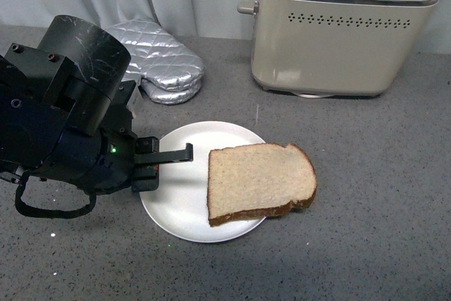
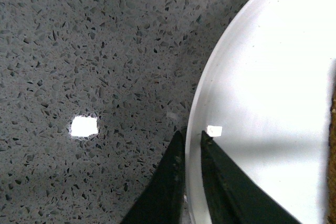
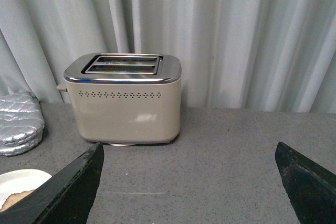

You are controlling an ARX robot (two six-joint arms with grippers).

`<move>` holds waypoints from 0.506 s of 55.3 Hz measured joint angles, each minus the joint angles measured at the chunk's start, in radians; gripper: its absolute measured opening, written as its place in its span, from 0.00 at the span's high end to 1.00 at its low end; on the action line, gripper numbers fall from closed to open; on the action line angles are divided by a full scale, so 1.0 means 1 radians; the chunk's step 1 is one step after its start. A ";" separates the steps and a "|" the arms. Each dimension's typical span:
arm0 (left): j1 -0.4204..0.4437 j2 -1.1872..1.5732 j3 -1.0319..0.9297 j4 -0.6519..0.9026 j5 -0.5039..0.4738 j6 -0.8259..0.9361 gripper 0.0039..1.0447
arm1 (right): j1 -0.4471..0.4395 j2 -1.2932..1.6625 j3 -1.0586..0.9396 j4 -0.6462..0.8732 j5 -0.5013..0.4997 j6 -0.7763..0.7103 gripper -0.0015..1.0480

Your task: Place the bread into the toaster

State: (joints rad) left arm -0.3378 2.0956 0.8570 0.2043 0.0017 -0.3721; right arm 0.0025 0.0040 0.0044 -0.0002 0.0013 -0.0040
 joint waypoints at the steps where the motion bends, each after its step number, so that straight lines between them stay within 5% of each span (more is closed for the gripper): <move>1: 0.000 -0.001 0.000 -0.002 0.003 -0.004 0.93 | 0.000 0.000 0.000 0.000 0.000 0.000 0.09; 28: -0.101 -0.054 0.079 -0.041 0.069 -0.117 0.97 | 0.000 0.000 0.000 0.000 0.000 0.000 0.09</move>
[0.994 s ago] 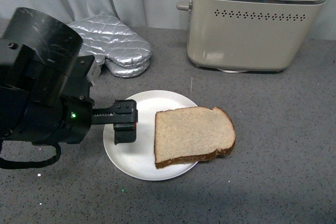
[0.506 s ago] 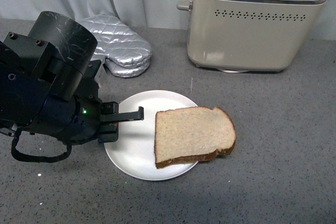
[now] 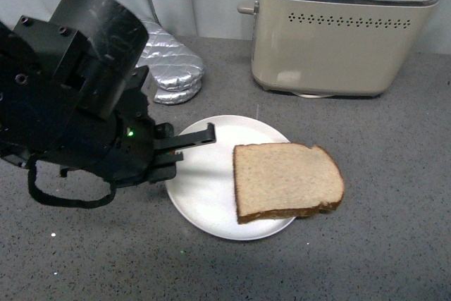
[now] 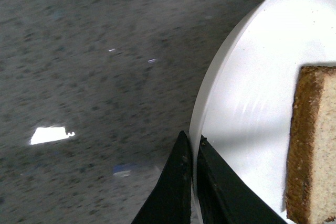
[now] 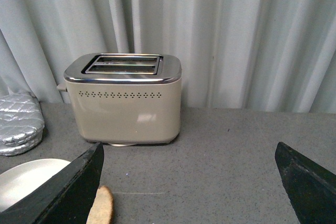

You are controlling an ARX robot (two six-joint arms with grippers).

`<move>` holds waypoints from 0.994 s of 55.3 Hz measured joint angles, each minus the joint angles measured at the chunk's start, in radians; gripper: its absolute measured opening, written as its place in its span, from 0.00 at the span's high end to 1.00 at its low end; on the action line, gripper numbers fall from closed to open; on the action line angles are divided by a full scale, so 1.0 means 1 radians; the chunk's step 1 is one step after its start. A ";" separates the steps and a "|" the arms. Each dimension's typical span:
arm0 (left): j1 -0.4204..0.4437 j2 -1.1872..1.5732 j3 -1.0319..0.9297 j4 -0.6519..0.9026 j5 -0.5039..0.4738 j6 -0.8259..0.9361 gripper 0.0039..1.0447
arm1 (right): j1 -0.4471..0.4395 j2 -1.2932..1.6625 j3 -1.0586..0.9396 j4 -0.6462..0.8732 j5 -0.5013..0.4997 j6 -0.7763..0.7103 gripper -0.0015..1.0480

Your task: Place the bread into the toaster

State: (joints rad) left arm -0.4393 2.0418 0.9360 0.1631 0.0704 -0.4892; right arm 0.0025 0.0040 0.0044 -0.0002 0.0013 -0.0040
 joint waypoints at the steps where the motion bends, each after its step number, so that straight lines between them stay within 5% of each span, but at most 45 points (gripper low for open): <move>1: -0.005 0.002 0.008 -0.004 0.003 -0.005 0.97 | 0.000 0.000 0.000 0.000 0.000 0.000 0.09; 43: -0.217 0.344 0.536 -0.216 0.062 -0.149 0.97 | 0.000 0.000 0.000 0.000 0.000 0.000 0.09; 55: -0.215 0.307 0.487 -0.124 -0.013 -0.168 0.64 | 0.000 0.000 0.000 0.000 0.000 0.000 0.09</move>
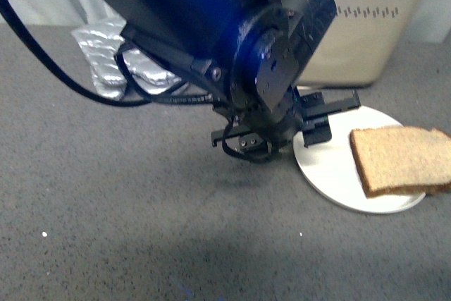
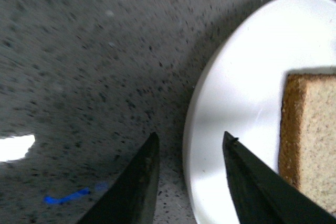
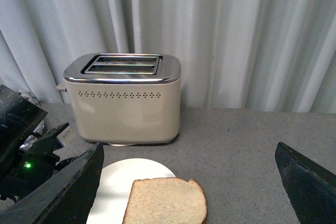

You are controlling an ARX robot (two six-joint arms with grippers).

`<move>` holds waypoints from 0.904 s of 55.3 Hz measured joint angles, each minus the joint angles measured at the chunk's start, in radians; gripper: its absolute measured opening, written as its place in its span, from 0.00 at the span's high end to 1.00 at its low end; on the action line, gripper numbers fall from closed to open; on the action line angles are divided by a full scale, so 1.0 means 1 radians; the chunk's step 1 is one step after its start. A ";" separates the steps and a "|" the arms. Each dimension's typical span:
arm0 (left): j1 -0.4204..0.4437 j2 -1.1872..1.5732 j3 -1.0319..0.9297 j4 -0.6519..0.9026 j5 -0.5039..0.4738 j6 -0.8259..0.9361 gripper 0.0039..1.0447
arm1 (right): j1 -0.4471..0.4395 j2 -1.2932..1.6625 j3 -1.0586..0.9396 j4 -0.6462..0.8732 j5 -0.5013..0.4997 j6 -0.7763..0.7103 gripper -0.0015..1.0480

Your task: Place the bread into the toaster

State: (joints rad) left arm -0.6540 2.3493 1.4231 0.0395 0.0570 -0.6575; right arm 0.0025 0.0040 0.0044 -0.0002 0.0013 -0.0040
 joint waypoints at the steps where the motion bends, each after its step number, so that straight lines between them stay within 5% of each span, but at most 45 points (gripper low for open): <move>1: 0.003 -0.011 -0.018 0.021 -0.025 0.003 0.60 | 0.000 0.000 0.000 0.000 0.000 0.000 0.09; 10: 0.026 -0.137 -0.168 0.171 -0.192 0.080 0.40 | 0.000 0.000 0.000 0.000 0.000 0.000 0.09; 24: 0.132 -0.455 -0.573 0.649 -0.380 0.259 0.04 | 0.000 0.000 0.000 0.000 0.000 0.000 0.09; 37: 0.252 -0.759 -1.006 0.818 -0.458 0.346 0.07 | 0.000 0.000 0.000 0.000 0.000 0.000 0.09; 41: 0.307 -0.859 -1.175 1.057 -0.378 0.483 0.22 | 0.000 0.000 0.000 0.000 0.000 0.000 0.09; 50: 0.425 -1.261 -1.334 0.952 -0.279 0.625 0.60 | 0.000 0.000 0.000 0.000 -0.002 0.000 0.09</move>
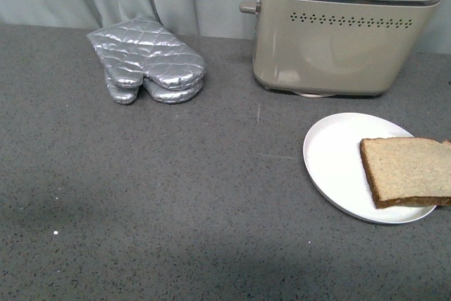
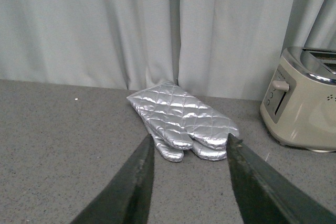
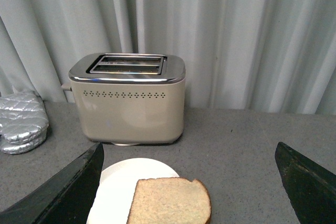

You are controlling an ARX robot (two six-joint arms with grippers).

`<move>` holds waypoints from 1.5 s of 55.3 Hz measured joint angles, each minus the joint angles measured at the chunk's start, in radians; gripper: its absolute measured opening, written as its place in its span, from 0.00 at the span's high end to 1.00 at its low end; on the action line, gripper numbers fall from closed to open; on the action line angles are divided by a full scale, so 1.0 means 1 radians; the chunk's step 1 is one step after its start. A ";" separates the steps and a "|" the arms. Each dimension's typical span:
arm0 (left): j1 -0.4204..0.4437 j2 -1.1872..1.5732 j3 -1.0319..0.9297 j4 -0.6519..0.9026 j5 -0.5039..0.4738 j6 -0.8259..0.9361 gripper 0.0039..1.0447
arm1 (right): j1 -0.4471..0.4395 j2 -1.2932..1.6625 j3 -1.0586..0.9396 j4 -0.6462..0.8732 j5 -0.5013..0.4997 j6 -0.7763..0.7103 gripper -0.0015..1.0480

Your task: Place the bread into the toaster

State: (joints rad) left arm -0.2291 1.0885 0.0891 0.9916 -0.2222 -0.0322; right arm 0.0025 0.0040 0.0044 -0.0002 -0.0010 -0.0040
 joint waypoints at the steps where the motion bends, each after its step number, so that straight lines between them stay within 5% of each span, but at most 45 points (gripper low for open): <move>1: 0.008 -0.019 -0.006 -0.013 0.006 0.003 0.64 | 0.000 0.000 0.000 0.000 0.000 0.000 0.09; 9: 0.073 -0.192 -0.050 -0.148 0.072 0.014 0.97 | 0.000 0.000 0.000 0.000 0.002 0.000 0.09; 25: 0.223 -0.495 -0.071 -0.410 0.214 0.025 0.97 | 0.000 0.000 0.000 0.000 0.003 0.000 0.09; 83: 0.227 -1.078 -0.071 -0.986 0.222 0.025 0.97 | 0.000 0.000 0.000 0.000 0.002 0.000 0.09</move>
State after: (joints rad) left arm -0.0025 0.0101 0.0181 0.0059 0.0002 -0.0074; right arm 0.0025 0.0040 0.0044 -0.0002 0.0013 -0.0040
